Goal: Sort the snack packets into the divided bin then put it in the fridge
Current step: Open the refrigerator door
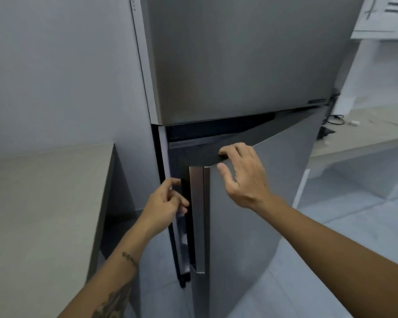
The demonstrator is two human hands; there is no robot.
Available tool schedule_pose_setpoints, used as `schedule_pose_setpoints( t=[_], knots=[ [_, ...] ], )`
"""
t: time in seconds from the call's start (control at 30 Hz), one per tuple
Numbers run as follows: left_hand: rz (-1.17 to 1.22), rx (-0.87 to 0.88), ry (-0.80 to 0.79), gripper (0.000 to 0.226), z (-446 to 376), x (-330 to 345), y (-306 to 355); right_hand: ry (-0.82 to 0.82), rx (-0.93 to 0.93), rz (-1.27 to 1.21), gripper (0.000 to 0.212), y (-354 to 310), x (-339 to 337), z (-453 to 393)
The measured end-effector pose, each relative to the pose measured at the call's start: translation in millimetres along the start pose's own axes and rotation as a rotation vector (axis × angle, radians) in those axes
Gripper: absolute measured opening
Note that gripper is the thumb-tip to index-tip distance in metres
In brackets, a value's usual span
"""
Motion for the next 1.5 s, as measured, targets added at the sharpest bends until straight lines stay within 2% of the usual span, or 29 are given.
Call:
schedule_pose_setpoints(
  t=[0.17,0.27,0.4,0.57,0.67,0.77,0.9,1.03,1.13,1.23,1.5],
  knots=[
    [-0.029,0.241,-0.011,0.027,0.1,32.8,56.8,0.003,0.115,-0.088,0.045,29.0,-77.4,57.5],
    [0.007,0.341,-0.137,0.024,-6.8,79.8,98.0,-0.074,0.195,-0.091,0.047,45.7,-124.4,85.7],
    [-0.094,0.476,-0.418,0.022,-8.4,178.7,144.9,-0.37,0.319,-0.015,0.057,78.9,-178.1,116.9],
    [-0.303,0.631,-0.631,0.032,-26.8,311.6,175.8,-0.501,0.417,0.118,0.075,137.3,-234.8,145.0],
    [-0.527,0.708,-0.695,0.037,-48.6,390.1,175.8,-0.566,0.478,0.183,0.071,177.3,-268.6,158.5],
    [-0.536,0.701,-0.67,0.048,-68.8,452.3,172.1,-0.609,0.548,0.309,0.063,221.1,-302.1,164.4],
    [-0.434,0.778,-0.59,0.055,-84.8,515.0,171.9,-0.571,0.592,0.566,0.049,280.7,-335.0,164.5],
    [-0.469,0.859,-0.499,0.049,-95.6,571.3,173.5,-0.531,0.59,0.777,0.062,342.8,-338.3,166.5],
    [-0.532,0.87,-0.464,0.054,-103.1,612.9,178.5,-0.42,0.587,0.883,0.065,397.2,-340.2,172.5],
    [-0.58,0.873,-0.448,0.057,-114.4,649.1,186.4,-0.31,0.587,0.901,0.065,448.0,-347.7,178.7],
    [-0.763,0.847,-0.421,0.066,-149.6,724.0,196.4,-0.214,0.671,0.874,0.064,544.2,-359.0,171.2]
  ],
)
Point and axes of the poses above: each hand's wrist, its own z-axis away from the middle knuckle, its own x-axis out of the palm, y = z × x, the point moved 6 cm from there along -z, towards the middle knuckle, and after that the axes turned 10 degrees about z, right-handed, at the moved point
